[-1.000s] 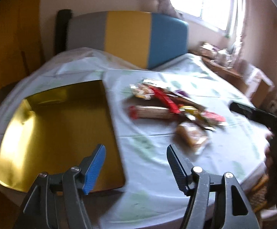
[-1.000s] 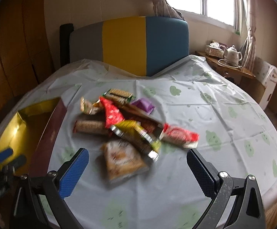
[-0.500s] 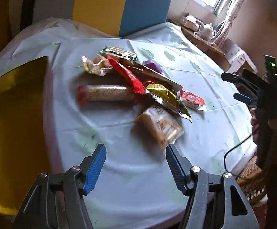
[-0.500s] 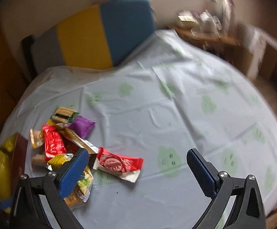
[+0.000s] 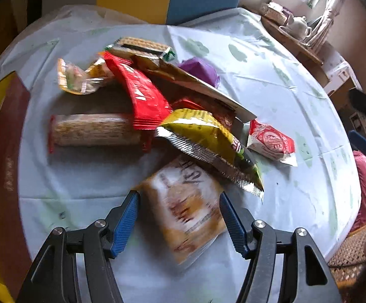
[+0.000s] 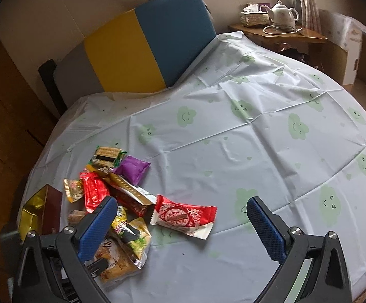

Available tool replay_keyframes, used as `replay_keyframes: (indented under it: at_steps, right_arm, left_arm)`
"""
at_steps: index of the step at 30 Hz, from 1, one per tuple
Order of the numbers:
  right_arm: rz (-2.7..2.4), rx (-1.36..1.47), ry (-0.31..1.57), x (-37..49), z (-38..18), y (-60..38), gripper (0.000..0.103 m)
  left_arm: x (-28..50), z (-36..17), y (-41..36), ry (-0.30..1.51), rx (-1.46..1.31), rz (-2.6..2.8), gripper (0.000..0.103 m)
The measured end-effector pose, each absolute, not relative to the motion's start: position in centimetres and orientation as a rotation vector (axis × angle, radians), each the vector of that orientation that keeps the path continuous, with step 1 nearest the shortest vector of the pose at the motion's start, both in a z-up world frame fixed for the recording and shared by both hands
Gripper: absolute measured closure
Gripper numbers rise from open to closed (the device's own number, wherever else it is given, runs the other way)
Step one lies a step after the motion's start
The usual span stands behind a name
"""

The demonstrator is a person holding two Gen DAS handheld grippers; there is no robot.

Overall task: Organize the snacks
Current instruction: 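Reach the left tool into the snack pile and grasp the beige bread bag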

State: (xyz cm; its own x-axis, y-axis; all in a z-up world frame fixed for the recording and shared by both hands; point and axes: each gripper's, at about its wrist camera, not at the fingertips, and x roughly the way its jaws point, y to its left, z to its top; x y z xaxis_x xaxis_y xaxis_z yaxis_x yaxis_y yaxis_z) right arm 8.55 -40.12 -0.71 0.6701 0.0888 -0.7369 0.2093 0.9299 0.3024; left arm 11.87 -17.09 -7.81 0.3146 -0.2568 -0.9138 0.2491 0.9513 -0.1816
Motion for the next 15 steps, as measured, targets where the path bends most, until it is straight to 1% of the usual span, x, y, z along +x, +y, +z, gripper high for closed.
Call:
replay_keyframes:
  at_steps: [2, 7, 9, 15]
  right_arm:
    - [-0.069, 0.388, 0.831, 8.5, -0.6, -40.2, 0.000]
    - [-0.060, 0.413, 0.832, 8.5, -0.6, -40.5, 0.000]
    - [-0.054, 0.418, 0.838, 8.5, -0.7, -40.4, 0.000]
    - [-0.069, 0.405, 0.858, 8.6, -1.0, -40.3, 0.000]
  left_arm:
    - [12.1, -8.2, -17.8, 1.197, 0.021, -0.313, 0.032]
    - [12.1, -8.5, -18.5, 1.162, 0.082, -0.301, 0.031]
    - [11.4, -8.5, -18.1, 1.134, 0.128, -0.321, 0.040]
    - [7.4, -8.0, -14.0, 1.052, 0.192, -0.396, 0.041]
